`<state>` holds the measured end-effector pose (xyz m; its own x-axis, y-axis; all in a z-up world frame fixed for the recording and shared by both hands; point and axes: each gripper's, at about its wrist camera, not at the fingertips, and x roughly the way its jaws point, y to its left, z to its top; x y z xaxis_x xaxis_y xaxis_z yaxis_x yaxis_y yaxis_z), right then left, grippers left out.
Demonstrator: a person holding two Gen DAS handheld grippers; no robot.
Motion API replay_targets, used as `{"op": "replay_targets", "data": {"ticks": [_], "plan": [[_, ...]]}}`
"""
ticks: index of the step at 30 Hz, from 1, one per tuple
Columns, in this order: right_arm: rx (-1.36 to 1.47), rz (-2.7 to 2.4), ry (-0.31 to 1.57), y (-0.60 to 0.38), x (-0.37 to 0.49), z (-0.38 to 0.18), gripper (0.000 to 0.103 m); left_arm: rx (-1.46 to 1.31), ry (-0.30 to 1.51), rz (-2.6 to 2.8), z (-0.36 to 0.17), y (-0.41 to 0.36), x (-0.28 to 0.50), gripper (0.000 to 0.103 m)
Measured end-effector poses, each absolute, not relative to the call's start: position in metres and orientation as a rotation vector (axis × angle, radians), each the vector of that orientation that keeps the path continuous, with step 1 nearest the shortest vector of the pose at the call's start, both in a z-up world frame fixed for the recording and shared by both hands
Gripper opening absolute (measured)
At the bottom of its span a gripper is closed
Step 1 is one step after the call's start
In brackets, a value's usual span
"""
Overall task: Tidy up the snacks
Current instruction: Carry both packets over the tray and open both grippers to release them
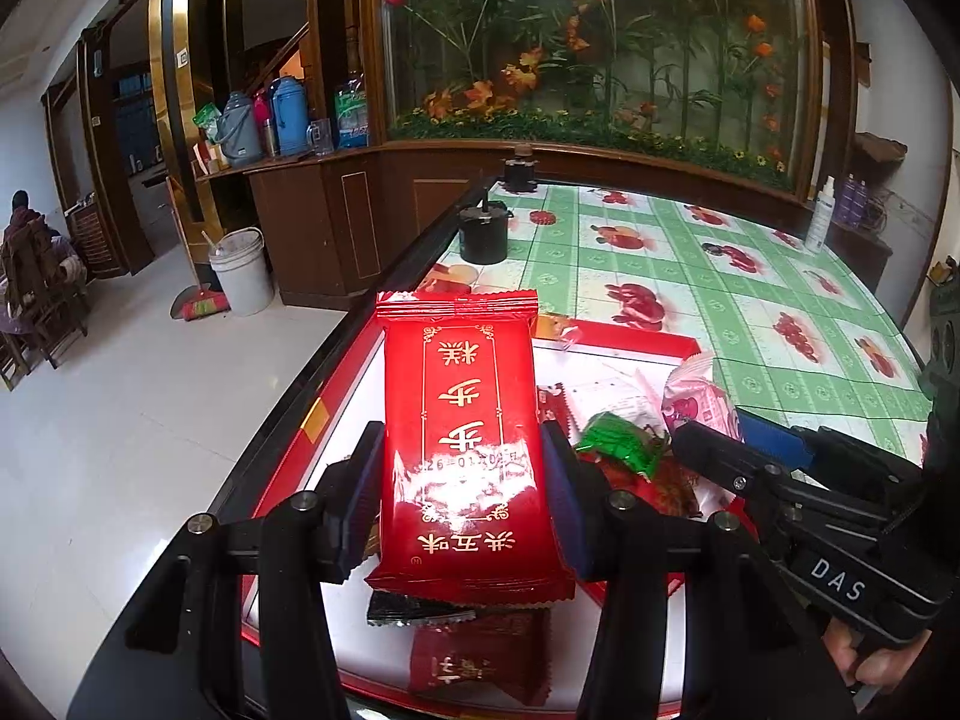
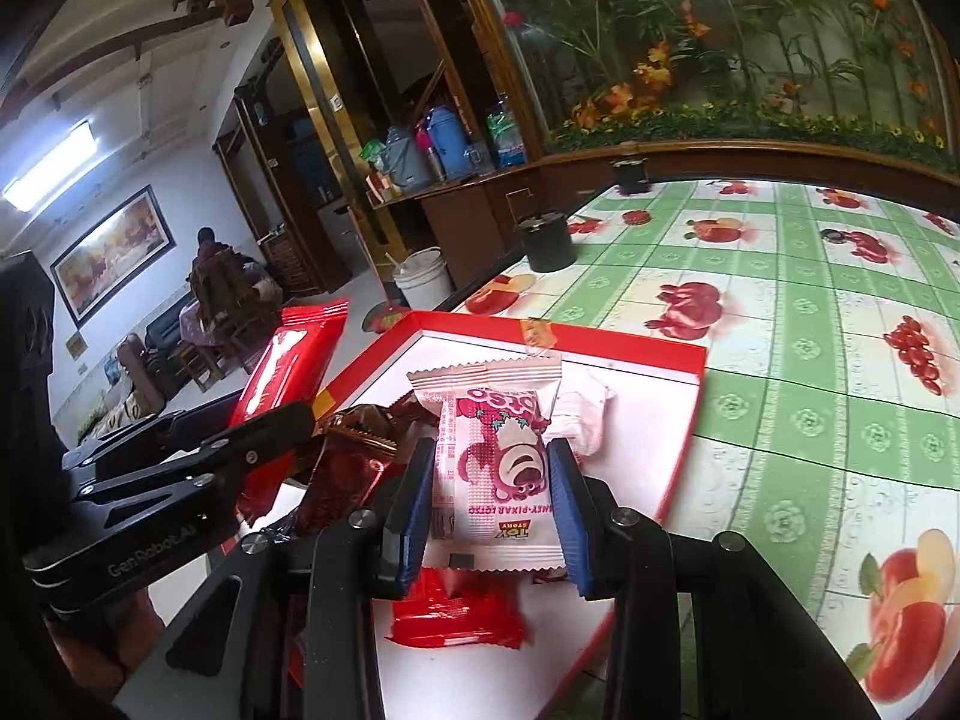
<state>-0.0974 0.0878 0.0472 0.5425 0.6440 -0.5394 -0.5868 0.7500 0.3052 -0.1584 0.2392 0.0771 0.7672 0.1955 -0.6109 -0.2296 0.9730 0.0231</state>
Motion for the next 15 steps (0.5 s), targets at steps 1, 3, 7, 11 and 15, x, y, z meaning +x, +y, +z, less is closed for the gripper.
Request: {"op": "replay_targets", "data": {"ticks": [1,3,7,11,15], "plan": [[0.090,0.734,0.679,0.090,-0.098,0.047,0.038,-0.057,0.660,0.233,0.076,0.241,-0.158,0.049],[0.087,0.737,0.683,0.094,-0.098,0.046,0.038,-0.056,0.661,0.235,0.075,0.243,-0.158,0.049],[0.083,0.742,0.685,0.100,-0.096,0.044,0.039,-0.060,0.669,0.240,0.071,0.248,-0.156,0.049],[0.072,0.747,0.685,0.105,-0.094,0.043,0.040,-0.069,0.677,0.251,0.068,0.253,-0.155,0.049],[0.068,0.747,0.672,0.106,-0.094,0.044,0.045,-0.071,0.681,0.274,0.065,0.257,-0.154,0.049]]}}
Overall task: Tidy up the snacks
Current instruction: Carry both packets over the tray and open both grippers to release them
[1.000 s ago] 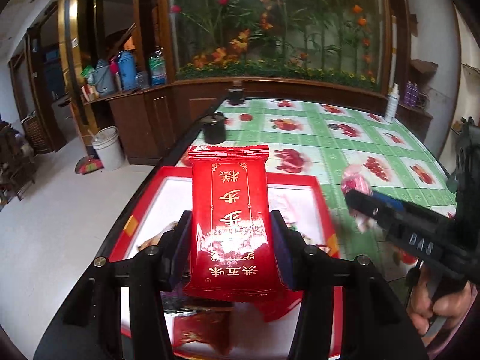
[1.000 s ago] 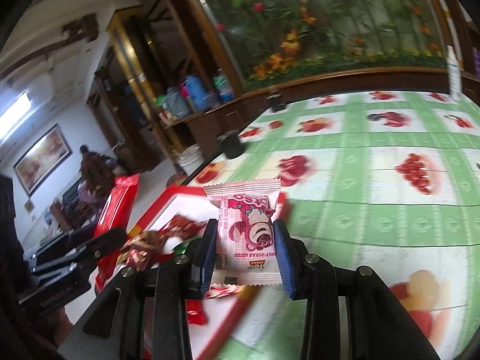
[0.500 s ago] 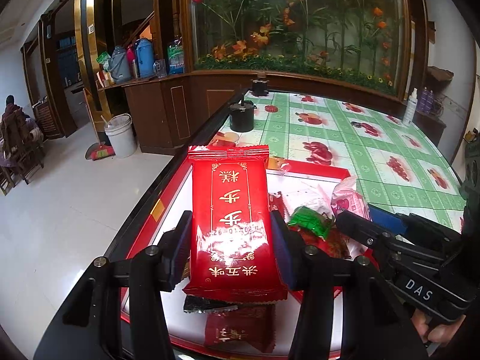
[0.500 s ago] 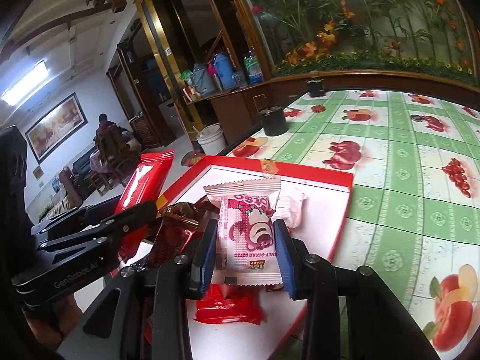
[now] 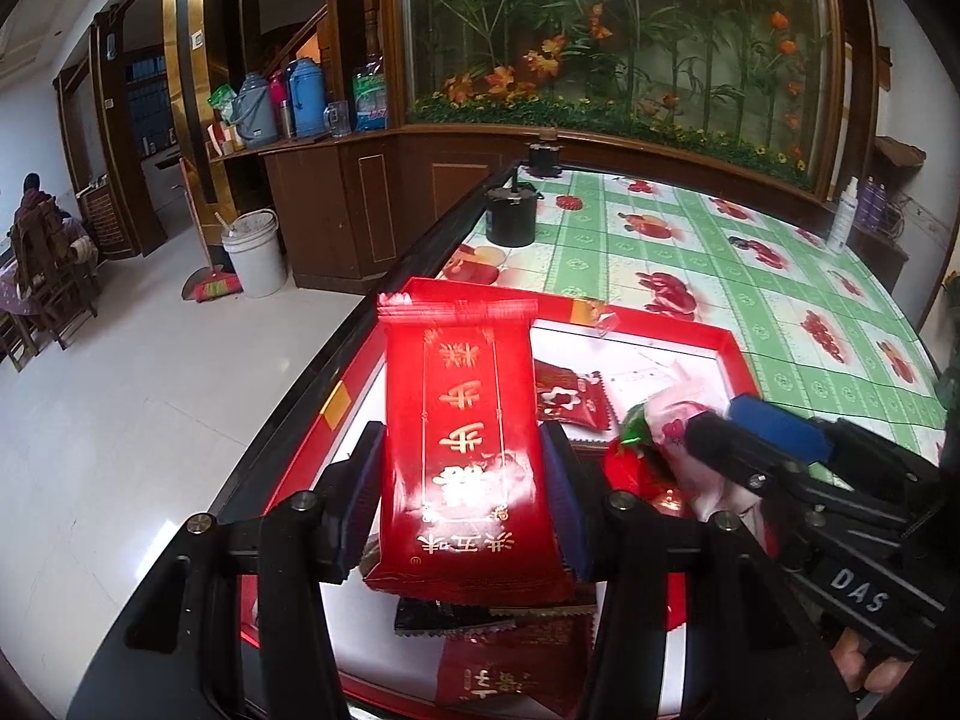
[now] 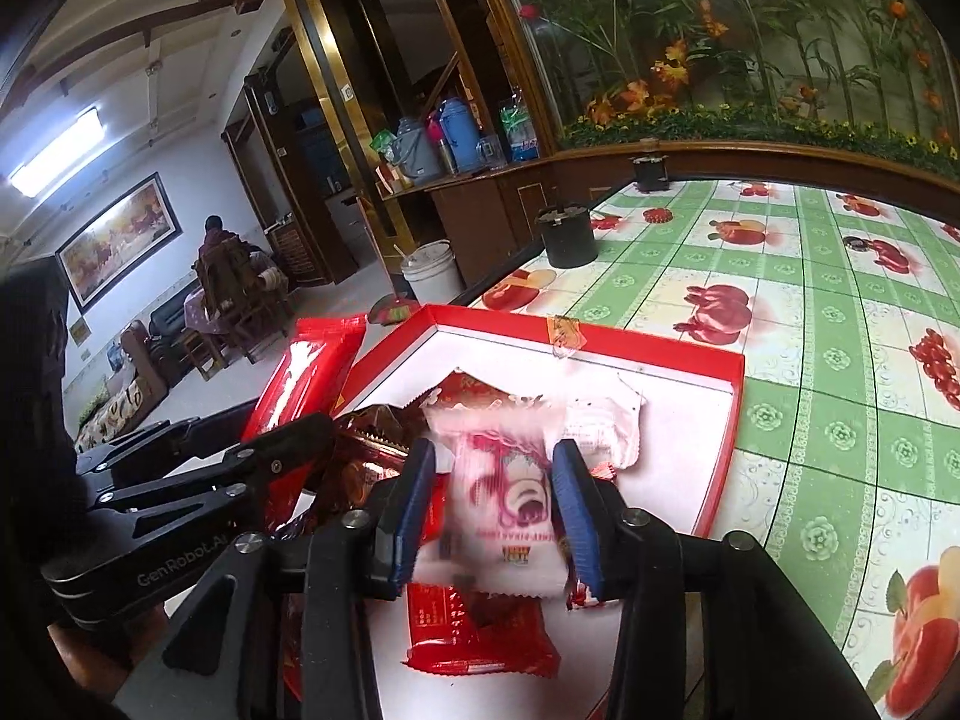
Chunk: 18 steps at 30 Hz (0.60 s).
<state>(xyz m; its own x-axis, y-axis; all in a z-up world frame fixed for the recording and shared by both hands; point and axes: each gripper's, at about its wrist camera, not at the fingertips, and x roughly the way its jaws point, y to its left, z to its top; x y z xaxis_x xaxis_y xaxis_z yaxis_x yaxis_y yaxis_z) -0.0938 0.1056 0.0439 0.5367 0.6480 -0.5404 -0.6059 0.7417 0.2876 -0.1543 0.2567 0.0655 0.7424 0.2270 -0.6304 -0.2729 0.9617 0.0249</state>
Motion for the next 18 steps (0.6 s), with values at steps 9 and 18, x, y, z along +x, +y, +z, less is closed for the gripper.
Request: {"op": "replay_targets", "data": {"ticks": [9,18], "plan": [[0.184,0.663,0.656,0.077,-0.078,0.045,0.063,-0.102,0.639,0.253,0.069,0.266,-0.165,0.078],[0.130,0.627,0.554,0.074,-0.093,0.057,0.070,-0.045,0.544,0.300,0.087,0.249,-0.185,0.089]]}}
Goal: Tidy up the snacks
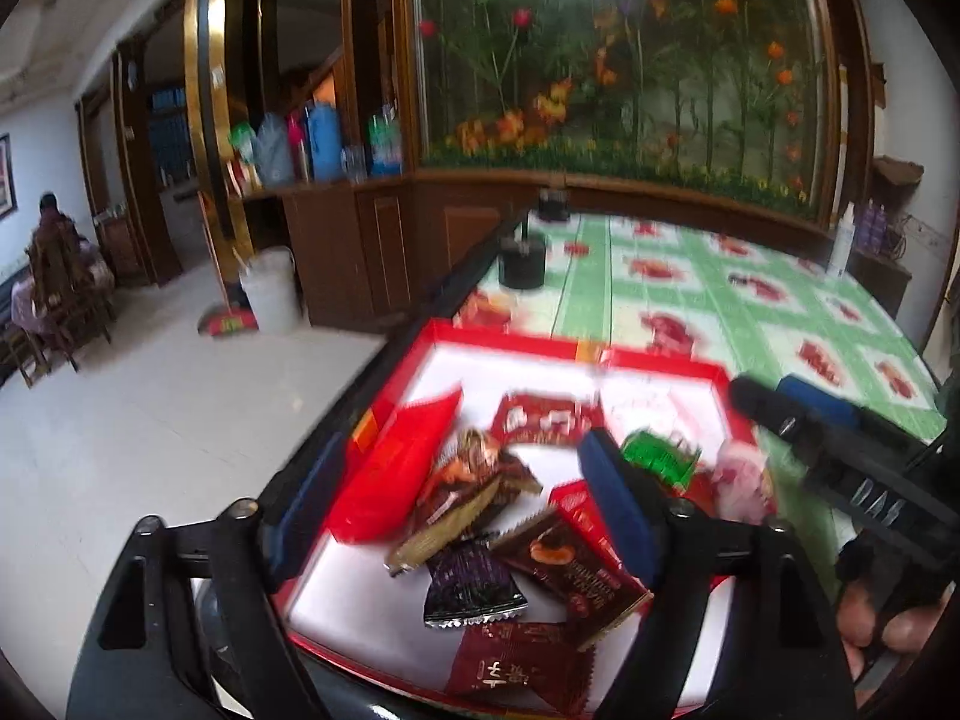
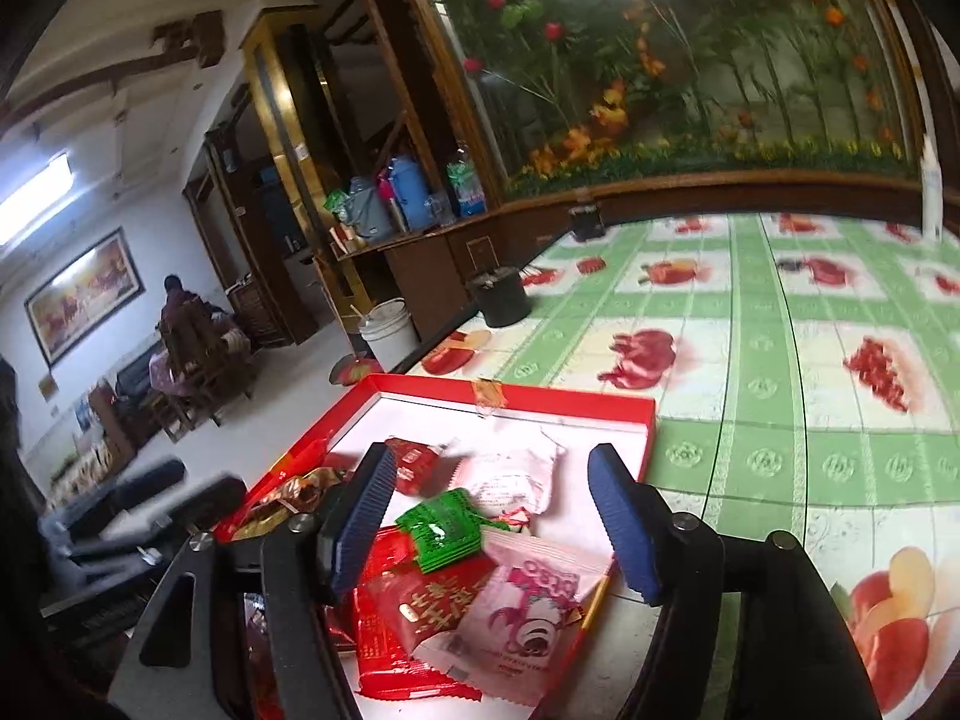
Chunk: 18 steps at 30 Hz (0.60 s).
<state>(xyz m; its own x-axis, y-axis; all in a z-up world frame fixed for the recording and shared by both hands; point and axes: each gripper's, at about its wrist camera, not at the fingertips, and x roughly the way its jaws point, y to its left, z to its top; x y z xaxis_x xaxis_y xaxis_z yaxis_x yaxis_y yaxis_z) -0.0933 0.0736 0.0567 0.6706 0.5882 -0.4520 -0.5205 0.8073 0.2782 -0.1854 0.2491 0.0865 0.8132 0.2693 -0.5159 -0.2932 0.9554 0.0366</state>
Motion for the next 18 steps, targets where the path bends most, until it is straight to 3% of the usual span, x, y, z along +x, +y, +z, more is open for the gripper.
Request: {"op": "replay_targets", "data": {"ticks": [2,7,18], "plan": [[0.095,0.638,0.517,0.077,-0.102,0.060,0.077,-0.061,0.499,0.304,0.096,0.248,-0.195,0.090],[0.083,0.654,0.425,0.070,-0.123,0.070,0.085,-0.169,0.495,0.314,0.108,0.257,-0.209,0.090],[0.085,0.691,0.411,0.045,-0.160,0.074,0.087,-0.100,0.529,0.477,0.102,0.261,-0.221,0.090]]}}
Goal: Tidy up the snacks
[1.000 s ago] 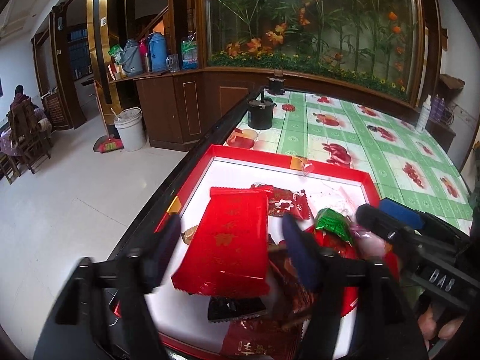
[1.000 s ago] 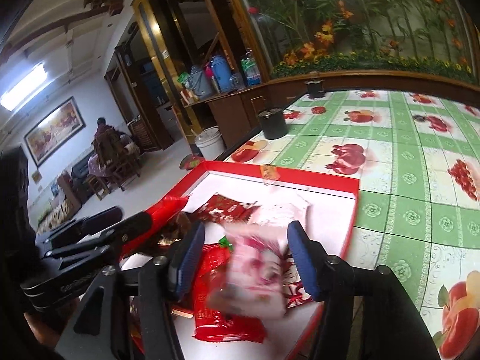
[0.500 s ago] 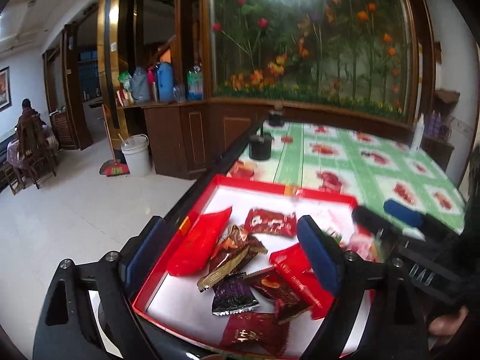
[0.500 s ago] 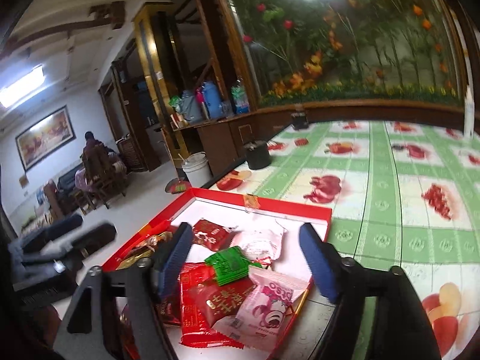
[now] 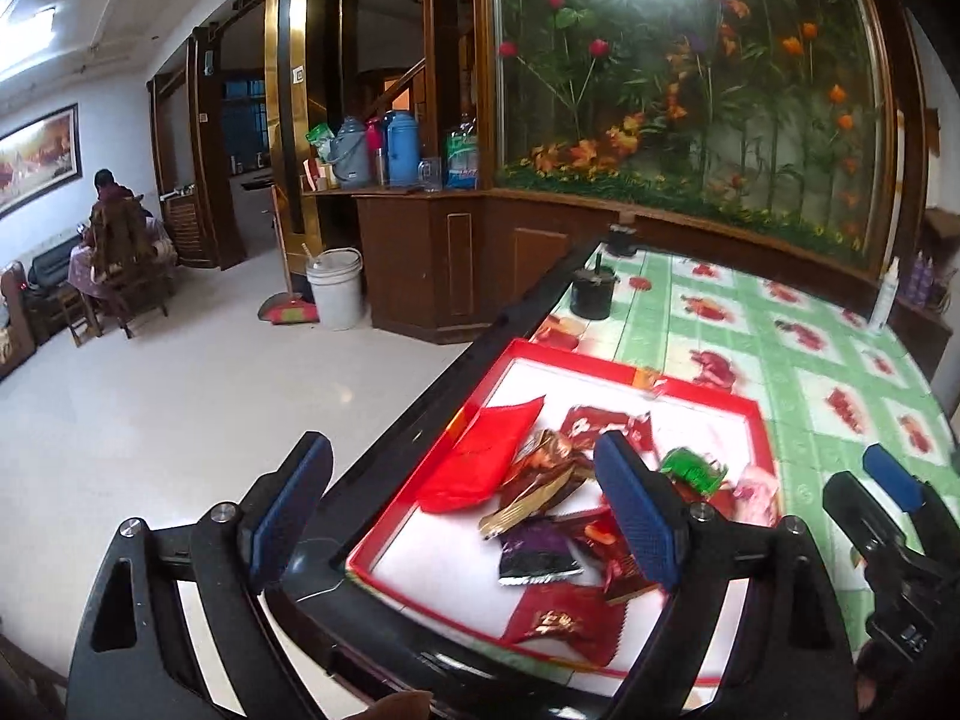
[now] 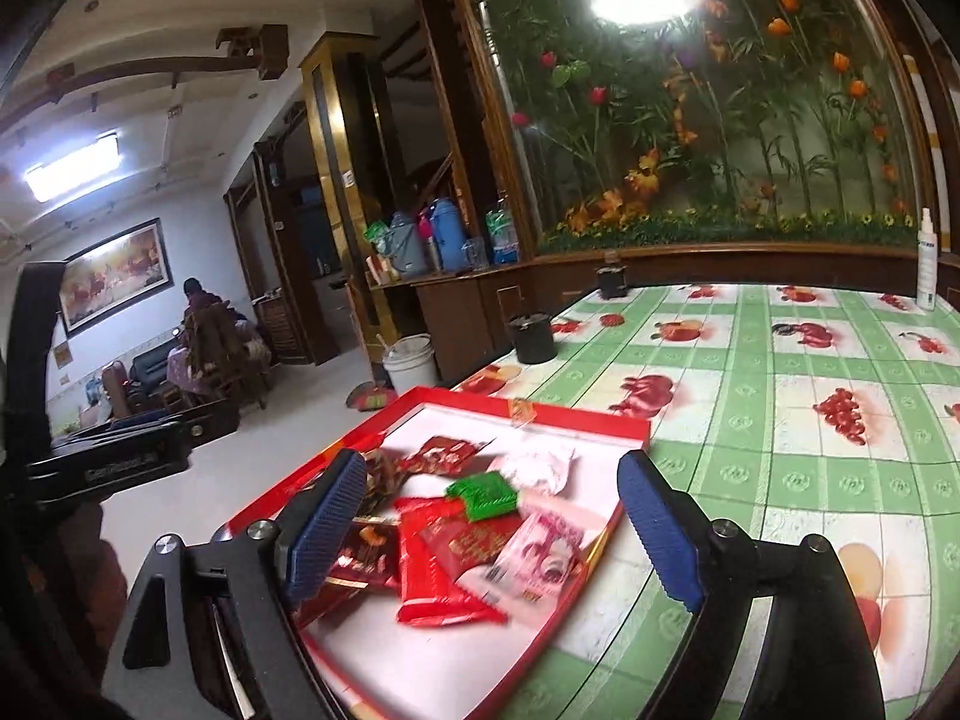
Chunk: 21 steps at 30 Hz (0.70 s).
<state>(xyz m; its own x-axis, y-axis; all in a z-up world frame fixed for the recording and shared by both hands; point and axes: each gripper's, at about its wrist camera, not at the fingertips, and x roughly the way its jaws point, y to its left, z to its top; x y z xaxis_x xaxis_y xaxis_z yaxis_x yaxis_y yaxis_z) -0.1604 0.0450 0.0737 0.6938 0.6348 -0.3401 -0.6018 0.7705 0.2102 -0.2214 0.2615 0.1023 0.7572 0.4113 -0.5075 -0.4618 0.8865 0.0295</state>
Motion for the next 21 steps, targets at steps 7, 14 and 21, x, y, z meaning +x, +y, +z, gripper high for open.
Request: {"op": "replay_targets", "data": {"ticks": [7,14,21], "plan": [[0.040,0.745,0.412,0.056,-0.178,0.071,0.087,-0.073,0.531,0.518,0.101,0.258,-0.229,0.090],[0.010,0.759,0.401,0.062,-0.186,0.070,0.087,-0.053,0.543,0.513,0.100,0.254,-0.229,0.090],[0.020,0.753,0.412,0.062,-0.183,0.068,0.087,-0.040,0.547,0.504,0.099,0.249,-0.227,0.090]]}}
